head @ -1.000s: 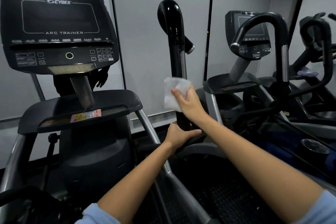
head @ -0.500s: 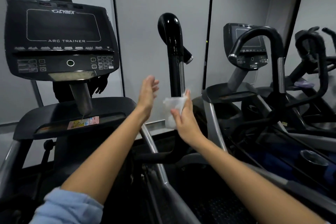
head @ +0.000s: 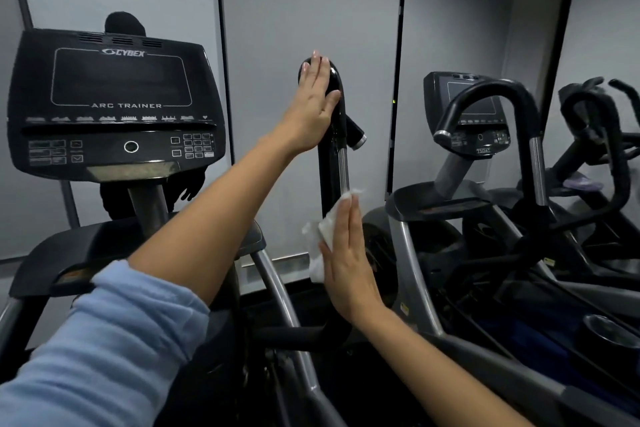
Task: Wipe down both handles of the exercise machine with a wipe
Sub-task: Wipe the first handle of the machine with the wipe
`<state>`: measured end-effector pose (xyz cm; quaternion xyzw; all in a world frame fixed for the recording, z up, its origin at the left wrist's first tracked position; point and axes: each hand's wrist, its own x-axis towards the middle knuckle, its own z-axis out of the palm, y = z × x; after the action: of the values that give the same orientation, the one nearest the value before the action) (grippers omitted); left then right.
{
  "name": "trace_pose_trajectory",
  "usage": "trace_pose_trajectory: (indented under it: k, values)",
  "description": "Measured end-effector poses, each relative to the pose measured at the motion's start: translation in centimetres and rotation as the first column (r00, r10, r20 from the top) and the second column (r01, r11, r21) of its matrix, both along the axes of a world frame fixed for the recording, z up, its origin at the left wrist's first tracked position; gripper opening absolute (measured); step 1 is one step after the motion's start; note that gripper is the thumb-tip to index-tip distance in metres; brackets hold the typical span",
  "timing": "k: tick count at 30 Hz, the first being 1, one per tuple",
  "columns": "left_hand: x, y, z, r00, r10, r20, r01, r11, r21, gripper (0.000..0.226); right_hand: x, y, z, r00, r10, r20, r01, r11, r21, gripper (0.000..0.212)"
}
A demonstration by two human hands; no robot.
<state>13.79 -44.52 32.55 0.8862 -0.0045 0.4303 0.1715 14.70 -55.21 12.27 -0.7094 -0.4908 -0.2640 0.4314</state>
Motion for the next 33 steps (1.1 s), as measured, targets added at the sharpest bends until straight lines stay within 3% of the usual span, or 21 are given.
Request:
trace_pose_trajectory:
  k: [6, 12, 15, 19, 21, 25, 27, 29, 33]
  values:
    - [-0.8, 0.8, 0.3, 0.999, 0.019, -0.028, -0.017, 0.996, 0.084, 0.056, 2.0, 3.0, 8.2, 0.987, -0.105, 0.125, 0.092, 0.990, 0.110, 0.066]
    - [-1.2, 0.8, 0.5, 0.999, 0.038, -0.031, -0.035, 0.995, 0.094, 0.057, 1.1, 1.5, 0.3, 0.926, -0.225, 0.304, 0.216, 0.974, 0.062, 0.092]
    - [-1.2, 0.7, 0.5, 0.999, 0.044, -0.031, -0.041, 0.994, 0.097, 0.057, 0.8, 1.5, 0.0, 0.936, -0.232, 0.263, 0.234, 0.972, 0.027, 0.092]
    - [-1.2, 0.6, 0.5, 0.998, 0.044, -0.033, -0.041, 0.994, 0.103, 0.057, 1.7, 3.3, 5.6, 0.940, -0.265, 0.215, 0.252, 0.964, 0.090, 0.078]
    - [-1.2, 0.6, 0.4, 0.998, 0.047, -0.031, -0.043, 0.994, 0.103, 0.057, 2.1, 3.6, 6.9, 0.935, -0.275, 0.225, 0.256, 0.960, 0.110, 0.082]
    - [-1.4, 0.6, 0.4, 0.998, 0.053, -0.033, -0.050, 0.994, 0.093, 0.057, 1.3, 2.4, 2.4, 0.923, -0.281, 0.264, 0.269, 0.960, 0.081, 0.072]
    - [-1.4, 0.6, 0.4, 0.998, 0.055, -0.036, -0.052, 0.995, 0.091, 0.057, 0.9, 1.6, -0.1, 0.927, -0.266, 0.264, 0.261, 0.964, 0.052, 0.081]
    - [-1.4, 0.5, 0.3, 0.998, 0.054, -0.039, -0.050, 0.995, 0.088, 0.057, 1.1, 1.6, 0.2, 0.946, -0.237, 0.219, 0.235, 0.971, 0.036, 0.086]
    - [-1.2, 0.5, 0.2, 0.998, 0.042, -0.037, -0.039, 0.996, 0.084, 0.057, 1.3, 2.7, 6.7, 0.991, -0.128, 0.041, 0.124, 0.987, 0.099, 0.070]
